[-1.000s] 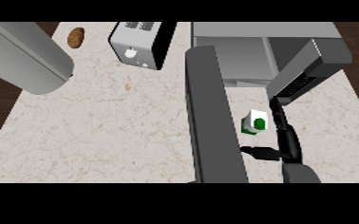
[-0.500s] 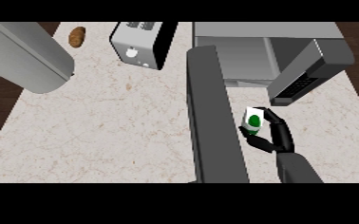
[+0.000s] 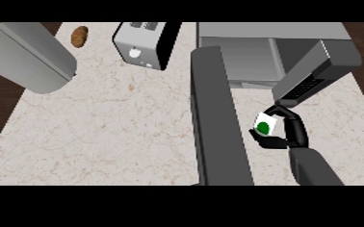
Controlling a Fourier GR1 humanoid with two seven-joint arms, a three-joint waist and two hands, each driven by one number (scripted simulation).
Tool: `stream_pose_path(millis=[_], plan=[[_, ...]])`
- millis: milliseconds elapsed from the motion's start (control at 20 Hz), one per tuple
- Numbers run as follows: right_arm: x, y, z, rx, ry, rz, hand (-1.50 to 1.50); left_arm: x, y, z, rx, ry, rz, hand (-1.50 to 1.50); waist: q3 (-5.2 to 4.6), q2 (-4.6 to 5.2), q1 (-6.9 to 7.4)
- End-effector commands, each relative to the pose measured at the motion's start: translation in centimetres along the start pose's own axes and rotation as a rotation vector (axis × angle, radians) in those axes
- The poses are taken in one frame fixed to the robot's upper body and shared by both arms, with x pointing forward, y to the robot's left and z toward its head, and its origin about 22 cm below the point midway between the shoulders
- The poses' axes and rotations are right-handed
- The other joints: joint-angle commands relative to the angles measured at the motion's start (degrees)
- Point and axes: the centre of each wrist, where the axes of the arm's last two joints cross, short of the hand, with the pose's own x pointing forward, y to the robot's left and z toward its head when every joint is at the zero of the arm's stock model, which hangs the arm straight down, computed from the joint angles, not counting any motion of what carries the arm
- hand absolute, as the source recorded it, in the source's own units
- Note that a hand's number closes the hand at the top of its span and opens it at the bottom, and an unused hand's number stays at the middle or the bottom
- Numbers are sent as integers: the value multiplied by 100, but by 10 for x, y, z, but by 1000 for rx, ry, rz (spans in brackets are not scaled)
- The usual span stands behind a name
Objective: Pick up the milk, place it into the microwave and close the microwave
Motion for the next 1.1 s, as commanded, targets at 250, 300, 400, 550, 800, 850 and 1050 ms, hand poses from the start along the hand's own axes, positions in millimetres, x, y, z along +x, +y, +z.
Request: stream_pose_path(millis=[250,300,400,550,800,850,1050], plan=[[3,-16,-7,65,-138,-108,150,1,-2,16,7,27,0,-150,-3,-18,-13],[5,-8,-11,107,-125,-164,150,0,-1,2,0,24,10,-150,-5,-22,-70],[6,-3,-15,123,-137,-187,150,6,1,-4,-2,-2,18,-150,-2,-17,-51],[18,17,-33,167,-154,-246,150,3,24,5,2,2,-8,-150,-15,-53,-99],[41,25,-51,176,-204,-168,150,2,9,14,36,22,-8,-150,-20,-73,-168],[42,26,-46,177,-188,-168,150,-6,23,22,42,23,-3,-150,-20,-69,-159],[68,46,-59,127,-188,-125,150,4,21,10,20,35,-2,-150,-16,-57,-152]])
